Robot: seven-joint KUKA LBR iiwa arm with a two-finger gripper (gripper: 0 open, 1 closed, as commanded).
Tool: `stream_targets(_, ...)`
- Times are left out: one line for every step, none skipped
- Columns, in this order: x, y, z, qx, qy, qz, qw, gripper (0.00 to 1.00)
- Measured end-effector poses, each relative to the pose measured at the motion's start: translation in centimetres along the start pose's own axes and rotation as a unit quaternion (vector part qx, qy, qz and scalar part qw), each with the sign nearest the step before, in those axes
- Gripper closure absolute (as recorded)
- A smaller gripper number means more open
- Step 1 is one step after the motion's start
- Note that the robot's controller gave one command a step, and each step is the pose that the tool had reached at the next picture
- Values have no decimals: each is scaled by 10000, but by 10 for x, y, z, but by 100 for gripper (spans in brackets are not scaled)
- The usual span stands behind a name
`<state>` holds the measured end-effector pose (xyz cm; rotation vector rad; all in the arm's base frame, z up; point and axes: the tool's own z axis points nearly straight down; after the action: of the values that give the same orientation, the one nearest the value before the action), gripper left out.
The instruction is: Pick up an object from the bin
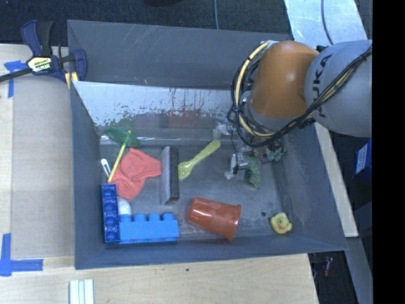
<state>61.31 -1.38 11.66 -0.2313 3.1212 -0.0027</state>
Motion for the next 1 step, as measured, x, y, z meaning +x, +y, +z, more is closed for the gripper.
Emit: stream_targets(7,-3,40,3,23,907,9959,0)
